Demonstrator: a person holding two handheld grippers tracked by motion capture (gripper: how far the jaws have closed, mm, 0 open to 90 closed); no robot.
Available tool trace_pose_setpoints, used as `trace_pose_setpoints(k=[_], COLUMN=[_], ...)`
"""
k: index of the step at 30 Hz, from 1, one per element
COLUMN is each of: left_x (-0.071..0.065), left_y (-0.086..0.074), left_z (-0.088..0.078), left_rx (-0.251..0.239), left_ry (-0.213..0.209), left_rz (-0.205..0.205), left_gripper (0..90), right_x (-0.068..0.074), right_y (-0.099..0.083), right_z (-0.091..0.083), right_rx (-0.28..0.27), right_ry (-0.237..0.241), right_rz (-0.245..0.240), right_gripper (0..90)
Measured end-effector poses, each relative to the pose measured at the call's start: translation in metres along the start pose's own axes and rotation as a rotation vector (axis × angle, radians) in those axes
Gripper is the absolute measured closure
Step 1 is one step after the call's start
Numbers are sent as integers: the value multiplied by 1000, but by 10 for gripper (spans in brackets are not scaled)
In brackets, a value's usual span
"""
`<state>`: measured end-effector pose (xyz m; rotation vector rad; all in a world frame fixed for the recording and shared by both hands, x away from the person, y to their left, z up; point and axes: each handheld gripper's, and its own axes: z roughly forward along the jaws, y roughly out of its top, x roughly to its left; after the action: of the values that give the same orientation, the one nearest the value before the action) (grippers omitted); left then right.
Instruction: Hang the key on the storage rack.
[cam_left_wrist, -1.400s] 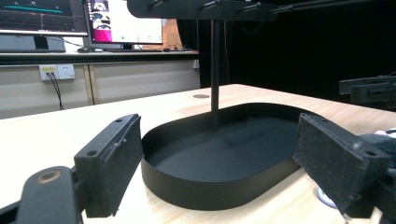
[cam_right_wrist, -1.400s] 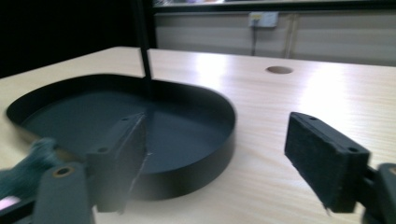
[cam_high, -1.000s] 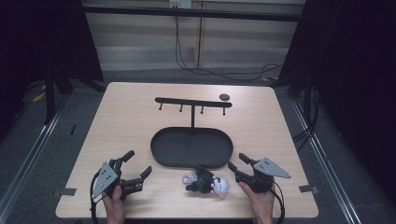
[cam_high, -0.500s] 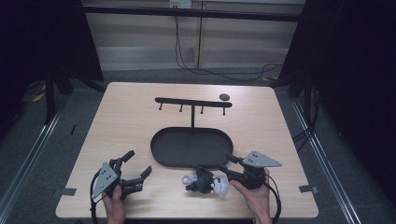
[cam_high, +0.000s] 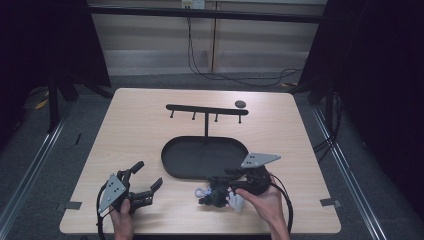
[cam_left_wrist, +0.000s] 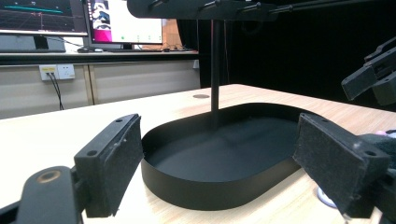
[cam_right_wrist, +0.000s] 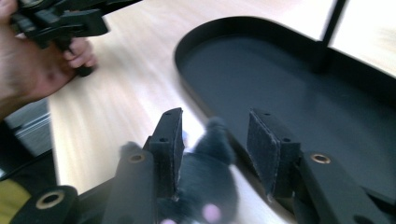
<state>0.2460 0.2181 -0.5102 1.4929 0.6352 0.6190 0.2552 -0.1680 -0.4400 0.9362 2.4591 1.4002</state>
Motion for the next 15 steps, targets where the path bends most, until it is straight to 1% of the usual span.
trace_pose_setpoints(k=[1,3,5,9,10,11,12,13,14,15], left_x=[0,0,0,0,0,0,0,0,0,0], left_y=[0,0,0,0,0,0,0,0,0,0], left_z=[0,0,0,0,0,0,0,0,0,0], left_rx=[0,0,0,-1,-1,-1,-1,0,0,-1], left_ry=[0,0,0,0,0,0,0,0,0,0], left_rz=[0,0,0,0,0,0,0,0,0,-1], left_gripper=[154,154,154,154,154,154,154,154,154,154], right_x=[1,4,4,2,1,1,0,0,-3,-3], right_y=[3,9,15,25,28,30,32,32,35,37], right_z=[2,6,11,20,22,24,25,25,29,31], right_rx=[15,49,90,189,203,198,201,201,220,237], right_ry=[12,21,32,78,90,82,99,99,139,150], right_rz=[-6,-28,-37,-59,-70,-83,-80,-80,-74,-73], right_gripper=[556,554,554,615,631,665,689,689,697,703])
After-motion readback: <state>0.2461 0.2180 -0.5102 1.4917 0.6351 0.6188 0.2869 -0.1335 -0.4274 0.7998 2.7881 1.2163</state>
